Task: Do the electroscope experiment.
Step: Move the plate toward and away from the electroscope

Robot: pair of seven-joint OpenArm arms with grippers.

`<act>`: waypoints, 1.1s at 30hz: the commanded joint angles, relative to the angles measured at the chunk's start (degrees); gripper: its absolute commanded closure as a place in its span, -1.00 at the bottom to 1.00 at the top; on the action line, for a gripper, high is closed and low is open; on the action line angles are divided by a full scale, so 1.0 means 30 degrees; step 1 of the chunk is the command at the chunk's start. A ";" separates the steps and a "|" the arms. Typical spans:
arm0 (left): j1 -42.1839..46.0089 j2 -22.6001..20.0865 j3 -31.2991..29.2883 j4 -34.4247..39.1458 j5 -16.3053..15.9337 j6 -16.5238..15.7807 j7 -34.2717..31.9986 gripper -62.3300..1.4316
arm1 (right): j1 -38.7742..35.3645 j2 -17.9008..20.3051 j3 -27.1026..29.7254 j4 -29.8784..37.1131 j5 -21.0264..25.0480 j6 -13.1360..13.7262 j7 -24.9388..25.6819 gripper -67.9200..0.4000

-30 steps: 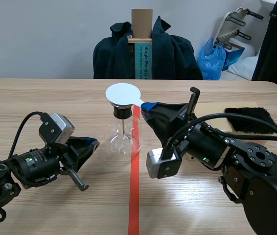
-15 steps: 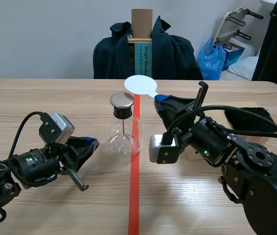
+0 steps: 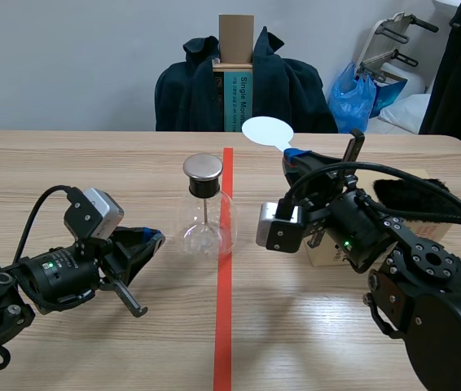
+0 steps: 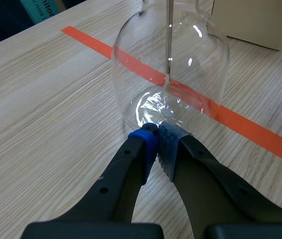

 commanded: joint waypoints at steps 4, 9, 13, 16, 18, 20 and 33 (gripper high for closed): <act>-0.0313 0.0036 -0.0087 0.0277 -0.0248 0.0022 -0.0197 0.86 | 0.0379 0.0306 0.0153 0.0138 0.0255 -0.0219 0.1297 0.97; -0.0306 0.0036 -0.0087 0.0277 -0.0248 0.0022 -0.0197 0.86 | 0.0386 0.0306 0.0153 0.0138 0.0255 -0.0219 0.3555 0.97; -0.0306 0.0044 -0.0087 0.0277 -0.0248 0.0022 -0.0197 0.86 | 0.0386 0.0306 0.0153 0.0138 0.0255 -0.0219 0.5639 0.97; -0.0306 0.0044 -0.0087 0.0277 -0.0248 0.0022 -0.0197 0.86 | 0.0386 0.0299 0.0153 0.0138 0.0255 -0.0219 0.6790 0.97; -0.0306 0.0044 -0.0087 0.0277 -0.0248 0.0022 -0.0197 0.86 | 0.0386 0.0299 0.0153 0.0138 0.0255 -0.0219 0.7293 0.97; -0.0306 0.0044 -0.0087 0.0277 -0.0248 0.0022 -0.0197 0.86 | 0.0386 0.0299 0.0153 0.0138 0.0255 -0.0219 0.7672 0.97; -0.0306 0.0044 -0.0087 0.0277 -0.0248 0.0022 -0.0197 0.86 | 0.0386 0.0306 0.0153 0.0138 0.0255 -0.0219 0.8145 0.97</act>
